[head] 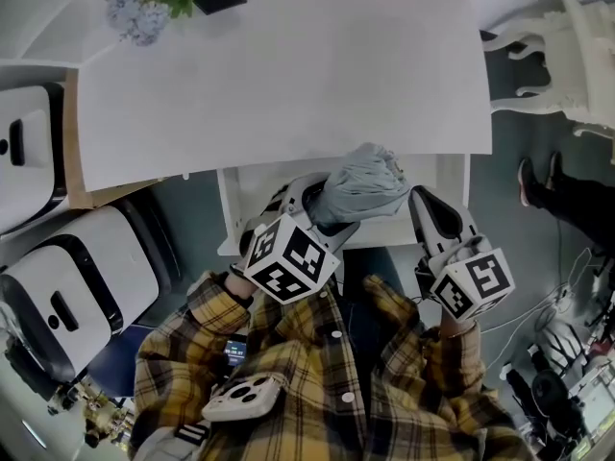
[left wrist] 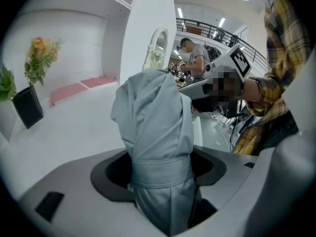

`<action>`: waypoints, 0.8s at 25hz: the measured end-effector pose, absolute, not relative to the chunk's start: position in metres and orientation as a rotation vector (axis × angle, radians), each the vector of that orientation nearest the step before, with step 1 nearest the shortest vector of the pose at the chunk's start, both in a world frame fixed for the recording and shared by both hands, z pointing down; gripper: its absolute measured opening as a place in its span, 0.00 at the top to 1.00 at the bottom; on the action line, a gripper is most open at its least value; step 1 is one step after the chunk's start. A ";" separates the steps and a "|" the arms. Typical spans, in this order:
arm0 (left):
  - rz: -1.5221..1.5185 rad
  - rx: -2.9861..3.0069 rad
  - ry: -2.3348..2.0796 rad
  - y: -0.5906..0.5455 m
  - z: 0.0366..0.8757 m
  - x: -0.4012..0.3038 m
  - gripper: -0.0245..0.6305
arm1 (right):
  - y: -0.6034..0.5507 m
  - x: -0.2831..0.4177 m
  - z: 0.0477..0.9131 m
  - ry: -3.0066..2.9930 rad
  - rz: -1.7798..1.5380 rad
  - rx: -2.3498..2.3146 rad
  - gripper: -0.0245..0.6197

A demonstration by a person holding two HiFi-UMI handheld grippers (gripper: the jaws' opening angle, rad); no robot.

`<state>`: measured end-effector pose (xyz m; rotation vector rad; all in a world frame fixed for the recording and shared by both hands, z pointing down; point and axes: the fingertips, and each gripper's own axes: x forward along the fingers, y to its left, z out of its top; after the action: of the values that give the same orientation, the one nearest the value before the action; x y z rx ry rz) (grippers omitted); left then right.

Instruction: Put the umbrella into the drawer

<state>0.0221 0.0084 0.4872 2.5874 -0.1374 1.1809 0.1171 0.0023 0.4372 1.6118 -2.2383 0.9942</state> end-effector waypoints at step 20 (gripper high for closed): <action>1.516 2.515 0.098 0.036 0.585 0.016 0.47 | 0.029 0.126 0.523 -2.019 1.101 1.560 0.94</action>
<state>0.0159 0.0357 0.5849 2.5147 0.0975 1.5165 0.1258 0.0293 0.5227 1.5600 -2.0189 1.1009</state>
